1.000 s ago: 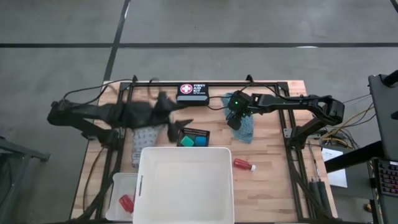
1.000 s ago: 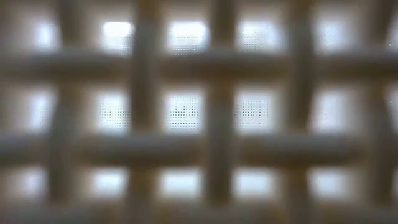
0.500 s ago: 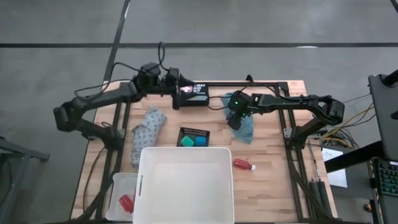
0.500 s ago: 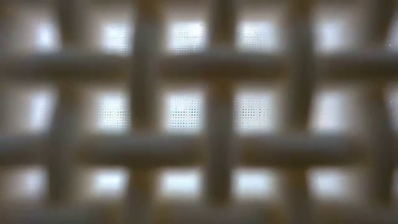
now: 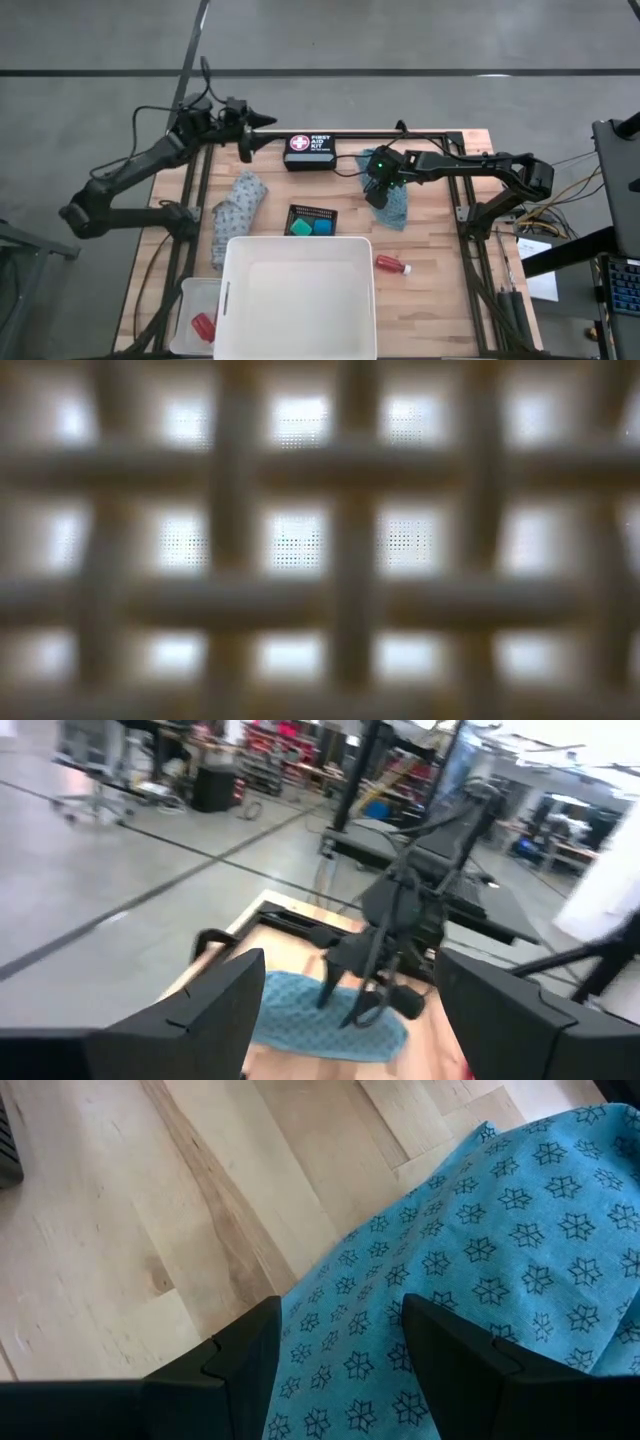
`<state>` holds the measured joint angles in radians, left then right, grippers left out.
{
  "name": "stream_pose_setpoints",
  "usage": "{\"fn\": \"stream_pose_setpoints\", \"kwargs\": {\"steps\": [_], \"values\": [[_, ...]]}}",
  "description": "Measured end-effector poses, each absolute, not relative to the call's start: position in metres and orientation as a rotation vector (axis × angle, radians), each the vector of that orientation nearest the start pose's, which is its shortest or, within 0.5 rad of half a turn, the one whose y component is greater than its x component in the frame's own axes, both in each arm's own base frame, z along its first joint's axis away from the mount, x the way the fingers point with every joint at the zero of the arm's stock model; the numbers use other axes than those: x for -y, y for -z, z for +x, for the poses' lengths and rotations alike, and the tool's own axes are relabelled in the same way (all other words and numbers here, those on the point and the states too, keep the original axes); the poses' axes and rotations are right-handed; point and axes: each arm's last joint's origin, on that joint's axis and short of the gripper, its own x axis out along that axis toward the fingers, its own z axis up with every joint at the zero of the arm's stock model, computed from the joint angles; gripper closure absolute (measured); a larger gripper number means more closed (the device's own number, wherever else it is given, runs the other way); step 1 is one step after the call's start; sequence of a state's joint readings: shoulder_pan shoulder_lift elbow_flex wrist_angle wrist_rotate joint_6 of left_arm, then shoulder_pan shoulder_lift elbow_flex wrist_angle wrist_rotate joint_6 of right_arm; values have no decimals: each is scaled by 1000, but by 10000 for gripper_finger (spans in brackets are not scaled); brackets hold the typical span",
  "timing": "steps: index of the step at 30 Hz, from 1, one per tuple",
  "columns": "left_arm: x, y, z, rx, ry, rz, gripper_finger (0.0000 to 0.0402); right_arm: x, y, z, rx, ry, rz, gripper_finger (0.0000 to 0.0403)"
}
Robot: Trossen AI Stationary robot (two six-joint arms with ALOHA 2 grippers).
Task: Pick & Place Medicine items
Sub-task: Put the red medicine bottle into the white bin
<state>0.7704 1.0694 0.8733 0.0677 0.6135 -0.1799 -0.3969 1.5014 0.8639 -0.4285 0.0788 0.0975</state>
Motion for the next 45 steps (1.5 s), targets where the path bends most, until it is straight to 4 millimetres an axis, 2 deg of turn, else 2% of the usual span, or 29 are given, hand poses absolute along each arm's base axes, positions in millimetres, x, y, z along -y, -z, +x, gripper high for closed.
{"fn": "stream_pose_setpoints", "kwargs": {"steps": [9, 30, 38, 45], "values": [[-145, -324, 174, -78, -223, -314, 106, 111, -185, 258, -1042, 481, 257, 199], [-145, -324, 174, -84, -224, -319, 106, 111, -185, 258, -1041, 483, 260, 199], [-145, -320, 174, -110, -227, -339, 106, 111, -185, 258, -1073, 399, 120, 199], [-145, -318, 173, -130, -229, -354, 106, 111, -185, 259, -1053, 419, 148, 199]]}}
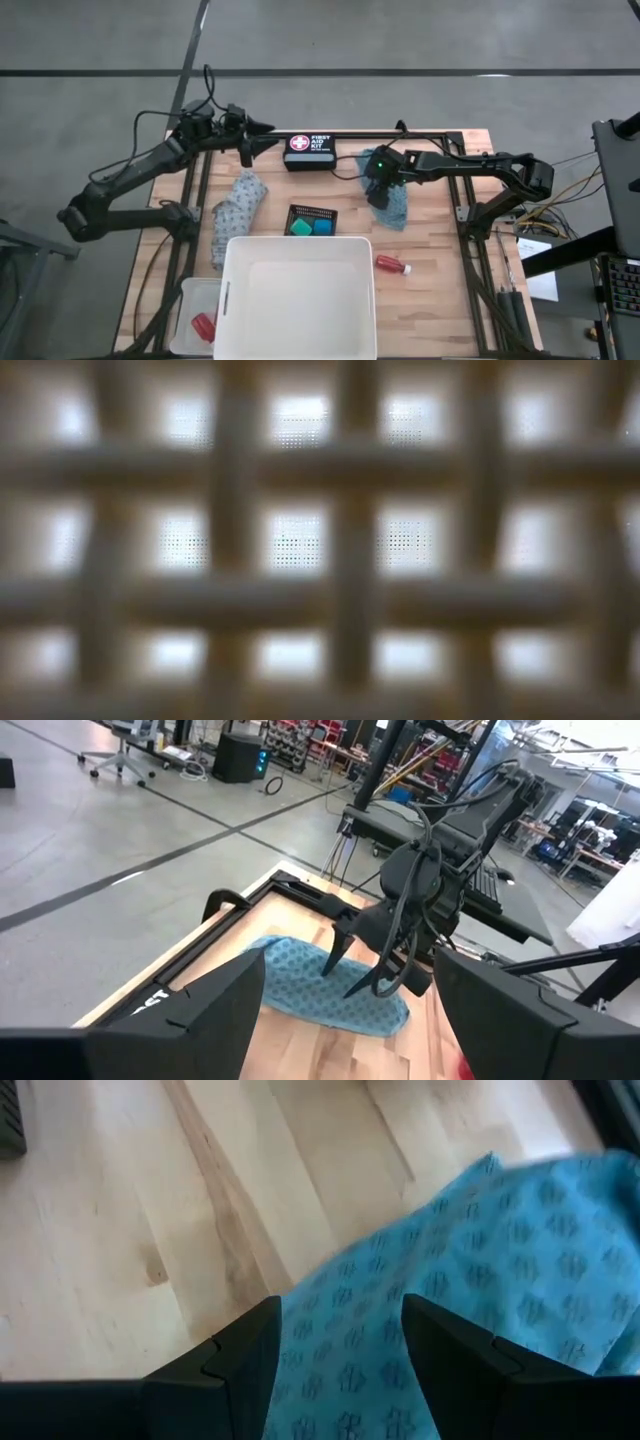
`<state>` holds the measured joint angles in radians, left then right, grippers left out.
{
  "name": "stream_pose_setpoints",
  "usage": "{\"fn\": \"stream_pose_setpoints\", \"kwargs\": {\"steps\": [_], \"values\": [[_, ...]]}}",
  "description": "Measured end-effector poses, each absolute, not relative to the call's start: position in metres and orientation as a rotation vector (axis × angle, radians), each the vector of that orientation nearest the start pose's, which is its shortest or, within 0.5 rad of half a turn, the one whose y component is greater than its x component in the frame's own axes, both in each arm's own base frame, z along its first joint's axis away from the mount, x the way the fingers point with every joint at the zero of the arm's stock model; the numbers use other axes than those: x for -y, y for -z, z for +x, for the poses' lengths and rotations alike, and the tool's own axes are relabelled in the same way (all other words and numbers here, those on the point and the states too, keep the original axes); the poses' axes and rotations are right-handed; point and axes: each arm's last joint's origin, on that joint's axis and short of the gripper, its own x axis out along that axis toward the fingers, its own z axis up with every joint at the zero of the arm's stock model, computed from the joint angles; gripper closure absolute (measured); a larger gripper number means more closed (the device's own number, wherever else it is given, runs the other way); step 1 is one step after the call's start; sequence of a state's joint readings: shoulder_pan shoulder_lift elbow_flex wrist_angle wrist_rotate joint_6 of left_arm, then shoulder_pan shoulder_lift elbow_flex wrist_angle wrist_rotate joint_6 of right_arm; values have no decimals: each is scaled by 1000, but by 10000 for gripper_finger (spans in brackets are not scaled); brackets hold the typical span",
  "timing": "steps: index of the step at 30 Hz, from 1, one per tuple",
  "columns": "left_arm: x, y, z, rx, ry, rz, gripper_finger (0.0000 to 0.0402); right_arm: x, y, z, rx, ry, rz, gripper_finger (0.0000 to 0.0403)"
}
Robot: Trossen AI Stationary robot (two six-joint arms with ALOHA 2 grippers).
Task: Pick & Place Medicine items
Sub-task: Put the red medicine bottle into the white bin
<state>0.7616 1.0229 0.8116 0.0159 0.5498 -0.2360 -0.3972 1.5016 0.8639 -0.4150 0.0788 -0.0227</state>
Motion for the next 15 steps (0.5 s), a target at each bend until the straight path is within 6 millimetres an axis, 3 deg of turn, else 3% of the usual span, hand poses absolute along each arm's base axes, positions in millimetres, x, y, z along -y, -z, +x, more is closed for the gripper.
{"fn": "stream_pose_setpoints", "kwargs": {"steps": [6, 15], "values": [[-144, -316, 173, -151, -232, -371, 106, 112, -187, 261, -1035, 388, 97, 199], [-144, -314, 173, -165, -233, -381, 106, 108, -192, 268, -914, 253, 298, 199]]}}
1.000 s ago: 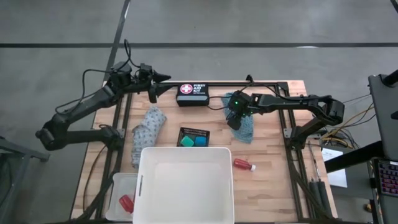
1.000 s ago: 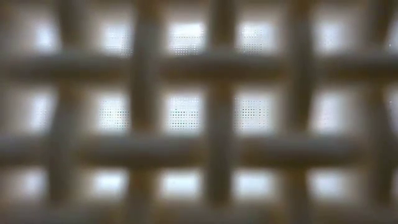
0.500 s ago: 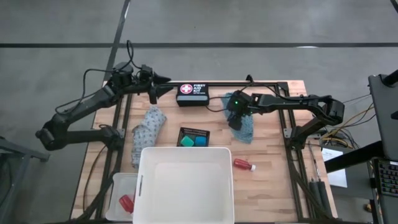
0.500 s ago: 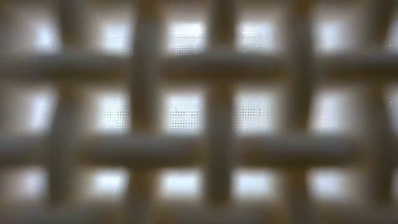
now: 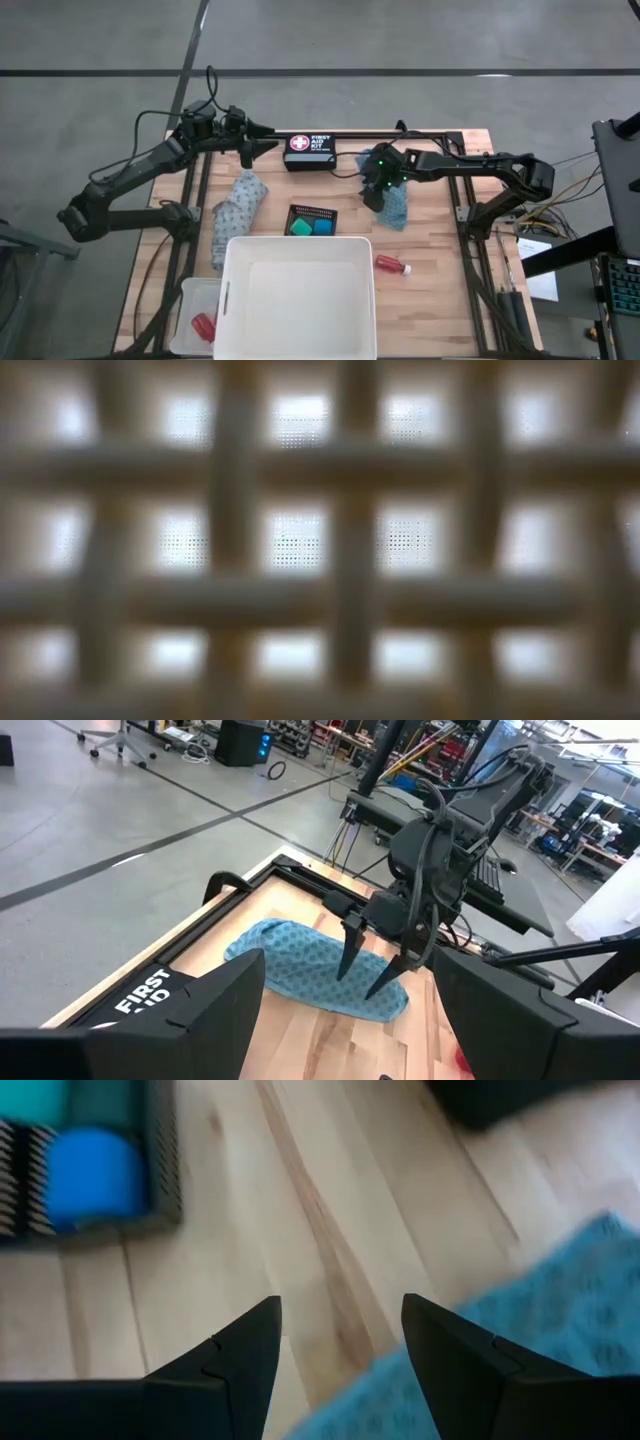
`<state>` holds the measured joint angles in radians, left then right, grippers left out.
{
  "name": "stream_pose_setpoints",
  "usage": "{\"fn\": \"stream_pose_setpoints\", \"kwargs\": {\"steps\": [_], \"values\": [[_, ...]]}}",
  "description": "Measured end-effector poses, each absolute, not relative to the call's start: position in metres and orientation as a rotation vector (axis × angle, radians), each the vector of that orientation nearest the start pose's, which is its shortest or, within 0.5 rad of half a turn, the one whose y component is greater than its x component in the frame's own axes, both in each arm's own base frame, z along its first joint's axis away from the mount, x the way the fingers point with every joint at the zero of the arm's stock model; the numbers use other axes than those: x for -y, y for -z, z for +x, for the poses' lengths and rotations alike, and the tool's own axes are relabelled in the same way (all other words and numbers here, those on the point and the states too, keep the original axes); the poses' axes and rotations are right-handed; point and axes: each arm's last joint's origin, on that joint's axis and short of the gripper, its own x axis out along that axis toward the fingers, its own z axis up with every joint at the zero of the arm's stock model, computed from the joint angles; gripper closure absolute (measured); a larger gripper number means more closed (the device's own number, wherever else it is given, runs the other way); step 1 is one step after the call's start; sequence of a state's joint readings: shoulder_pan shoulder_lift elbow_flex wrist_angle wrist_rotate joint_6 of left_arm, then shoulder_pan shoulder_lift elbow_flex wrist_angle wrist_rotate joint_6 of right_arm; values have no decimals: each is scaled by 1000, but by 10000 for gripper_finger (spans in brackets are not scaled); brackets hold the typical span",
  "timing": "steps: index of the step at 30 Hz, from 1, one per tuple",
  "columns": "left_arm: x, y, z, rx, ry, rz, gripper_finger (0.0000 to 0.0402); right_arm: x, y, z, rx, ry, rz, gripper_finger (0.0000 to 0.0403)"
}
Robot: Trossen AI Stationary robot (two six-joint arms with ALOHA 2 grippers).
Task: Pick & Place Medicine items
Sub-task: Put the red medicine bottle into the white bin
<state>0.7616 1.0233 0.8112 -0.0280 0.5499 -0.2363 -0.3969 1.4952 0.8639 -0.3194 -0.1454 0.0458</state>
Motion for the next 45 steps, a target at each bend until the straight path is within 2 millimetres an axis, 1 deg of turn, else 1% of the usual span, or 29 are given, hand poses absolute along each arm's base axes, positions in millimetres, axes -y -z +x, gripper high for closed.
{"fn": "stream_pose_setpoints", "kwargs": {"steps": [4, 7, 12, 15, 17, 19, 22, 25, 27, 28, 30, 33, 36, 40, 45], "values": [[-144, -314, 173, -165, -233, -381, 106, 106, -196, 277, -831, 232, 284, 199], [-144, -314, 173, -165, -233, -381, 106, 102, -198, 278, -826, 222, 307, 199], [-144, -314, 173, -165, -233, -381, 106, 97, -200, 281, -801, 119, 260, 199], [-144, -314, 173, -165, -233, -381, 106, 96, -208, 284, -725, 87, 254, 199], [-144, -314, 173, -165, -233, -381, 106, 96, -222, 284, -638, 83, 224, 199], [-144, -314, 173, -165, -233, -381, 106, 95, -242, 280, -530, 87, 174, 199], [-144, -314, 173, -165, -233, -381, 106, 90, -281, 269, -388, 102, 98, 199], [-144, -314, 173, -165, -233, -381, 106, 74, -320, 259, -252, 60, 52, 199], [-144, -314, 173, -165, -233, -381, 106, 57, -339, 255, -194, -11, 9, 199], [-144, -314, 173, -165, -233, -381, 106, 49, -345, 253, -183, -44, -19, 199], [-144, -314, 173, -165, -233, -381, 106, 32, -351, 252, -190, -68, -91, 199], [-144, -314, 173, -165, -233, -381, 106, 9, -355, 254, -225, -7, -185, 199], [-144, -314, 173, -165, -233, -381, 106, -14, -359, 261, -263, 41, -220, 199], [-144, -314, 173, -165, -233, -381, 106, -38, -362, 272, -382, 48, -149, 199], [-144, -314, 173, -165, -233, -381, 106, -51, -367, 289, -593, 8, -32, 199]]}}
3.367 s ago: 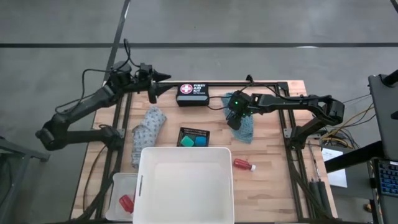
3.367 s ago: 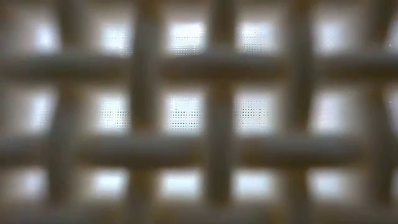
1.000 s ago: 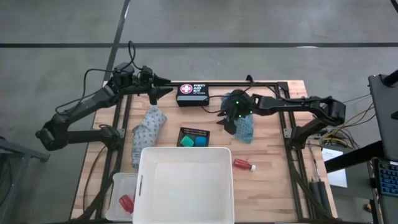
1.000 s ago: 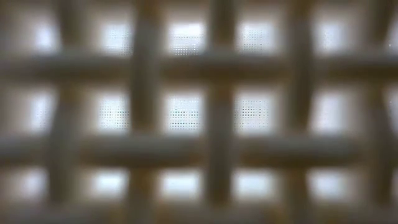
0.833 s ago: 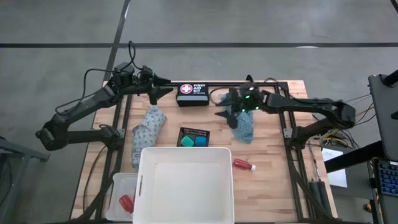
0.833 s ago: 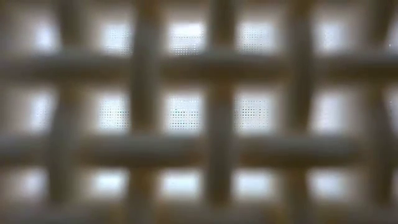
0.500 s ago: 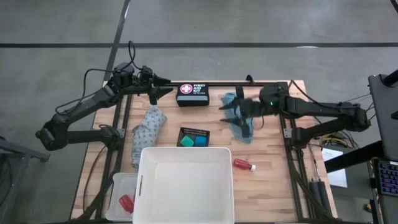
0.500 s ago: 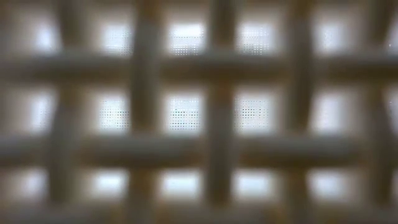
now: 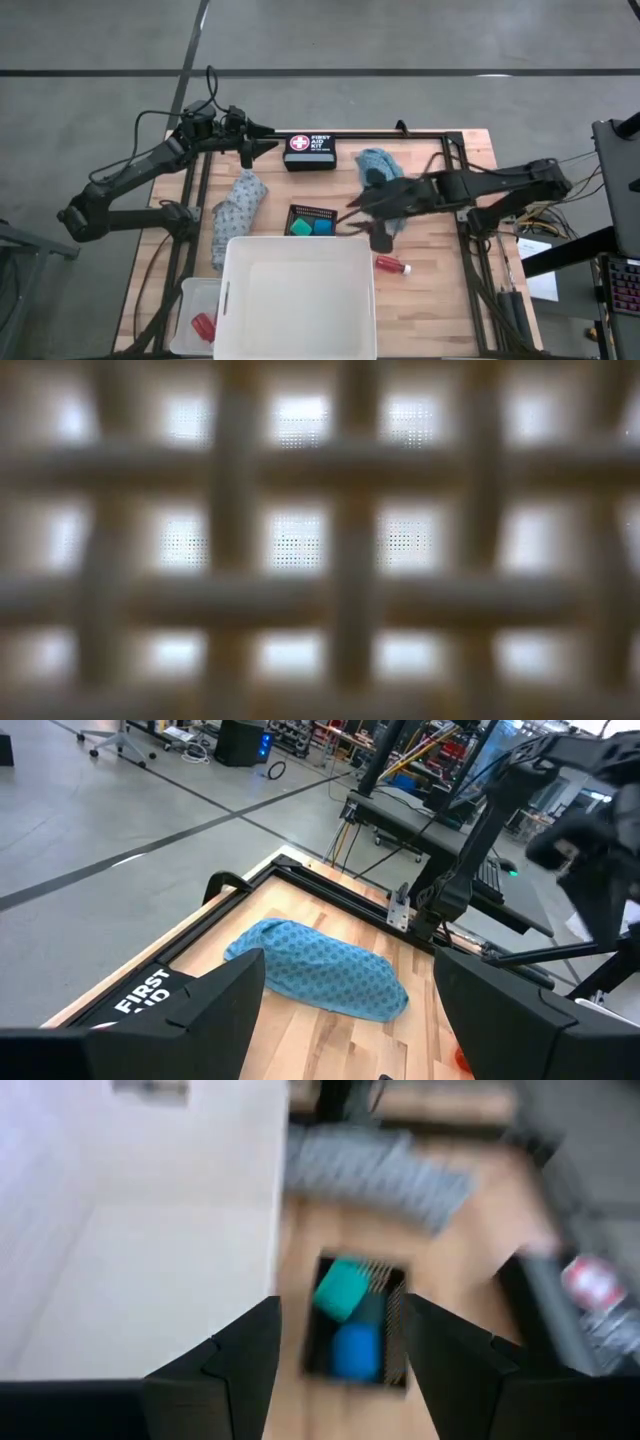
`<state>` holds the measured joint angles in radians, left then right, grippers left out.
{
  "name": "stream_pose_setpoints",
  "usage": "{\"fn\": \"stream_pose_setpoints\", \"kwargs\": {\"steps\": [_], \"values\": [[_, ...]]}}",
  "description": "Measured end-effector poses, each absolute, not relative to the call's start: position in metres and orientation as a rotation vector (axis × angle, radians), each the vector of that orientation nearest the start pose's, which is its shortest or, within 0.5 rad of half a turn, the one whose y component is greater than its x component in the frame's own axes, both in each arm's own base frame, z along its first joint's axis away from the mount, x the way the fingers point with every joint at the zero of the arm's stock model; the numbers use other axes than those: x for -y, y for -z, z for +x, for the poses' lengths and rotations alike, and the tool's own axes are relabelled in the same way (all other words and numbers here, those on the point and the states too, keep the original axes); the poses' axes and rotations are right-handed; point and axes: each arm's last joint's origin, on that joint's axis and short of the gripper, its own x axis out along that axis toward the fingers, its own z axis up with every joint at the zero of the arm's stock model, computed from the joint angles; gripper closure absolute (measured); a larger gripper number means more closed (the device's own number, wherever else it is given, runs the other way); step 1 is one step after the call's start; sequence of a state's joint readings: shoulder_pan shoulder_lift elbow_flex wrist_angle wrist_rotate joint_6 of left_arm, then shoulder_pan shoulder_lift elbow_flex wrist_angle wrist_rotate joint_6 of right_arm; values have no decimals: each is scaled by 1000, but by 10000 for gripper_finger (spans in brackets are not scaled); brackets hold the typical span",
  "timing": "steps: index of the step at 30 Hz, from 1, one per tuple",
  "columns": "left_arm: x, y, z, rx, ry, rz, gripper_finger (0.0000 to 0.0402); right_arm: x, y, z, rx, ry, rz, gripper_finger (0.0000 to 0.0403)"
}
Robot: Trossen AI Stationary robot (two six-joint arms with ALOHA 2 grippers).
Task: Pick & Place Medicine items
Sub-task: Put the red medicine bottle into the white bin
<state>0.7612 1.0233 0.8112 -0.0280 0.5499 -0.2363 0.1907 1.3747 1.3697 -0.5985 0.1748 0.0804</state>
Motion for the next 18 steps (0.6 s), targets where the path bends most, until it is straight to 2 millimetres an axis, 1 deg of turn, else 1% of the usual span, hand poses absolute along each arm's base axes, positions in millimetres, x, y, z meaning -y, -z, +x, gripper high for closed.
{"fn": "stream_pose_setpoints", "kwargs": {"steps": [3, 6, 9, 12, 15, 18], "values": [[-144, -314, 173, -165, -233, -381, 106, -55, -368, 298, -737, -5, 40, 199], [-144, -314, 173, -165, -233, -381, 106, -56, -369, 306, -848, 41, 129, 199], [-144, -314, 173, -165, -233, -381, 106, -58, -367, 309, -991, 69, 130, 199], [-144, -314, 173, -169, -233, -384, 106, -62, -373, 308, -1059, 104, 166, 199], [-144, -313, 173, -174, -234, -388, 106, -67, -377, 300, -1096, 125, 160, 199], [-144, -313, 173, -178, -234, -391, 106, -75, -381, 289, -1078, 134, 123, 199]]}}
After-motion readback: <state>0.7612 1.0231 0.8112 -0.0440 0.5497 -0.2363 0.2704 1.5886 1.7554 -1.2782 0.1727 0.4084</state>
